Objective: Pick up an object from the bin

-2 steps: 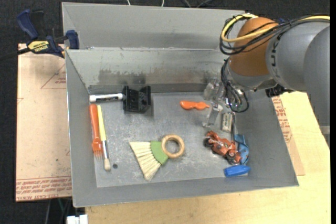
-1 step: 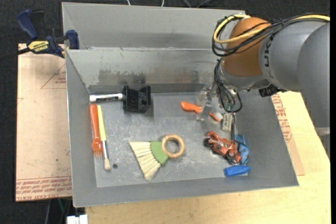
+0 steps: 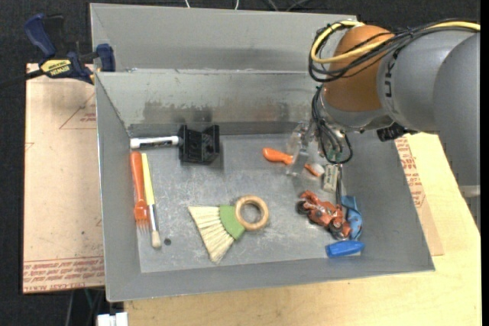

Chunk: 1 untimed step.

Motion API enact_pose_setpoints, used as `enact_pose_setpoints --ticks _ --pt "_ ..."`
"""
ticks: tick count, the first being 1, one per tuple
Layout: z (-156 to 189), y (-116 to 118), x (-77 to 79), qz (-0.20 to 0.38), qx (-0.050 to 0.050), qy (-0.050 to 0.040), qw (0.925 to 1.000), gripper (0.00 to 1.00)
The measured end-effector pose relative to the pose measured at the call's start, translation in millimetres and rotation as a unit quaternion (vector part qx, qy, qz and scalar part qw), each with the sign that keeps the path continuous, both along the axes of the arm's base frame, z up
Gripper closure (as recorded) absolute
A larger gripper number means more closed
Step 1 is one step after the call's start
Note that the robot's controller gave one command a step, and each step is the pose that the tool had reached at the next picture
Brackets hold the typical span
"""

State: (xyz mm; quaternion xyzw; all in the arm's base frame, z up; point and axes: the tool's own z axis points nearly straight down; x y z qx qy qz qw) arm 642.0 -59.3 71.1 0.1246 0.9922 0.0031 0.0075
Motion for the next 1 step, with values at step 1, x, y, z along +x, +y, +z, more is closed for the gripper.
enact_pose_setpoints --ticks 1 --pt "61.2 0.0 -0.8 0.000 0.000 0.0008 1.0000 1.00"
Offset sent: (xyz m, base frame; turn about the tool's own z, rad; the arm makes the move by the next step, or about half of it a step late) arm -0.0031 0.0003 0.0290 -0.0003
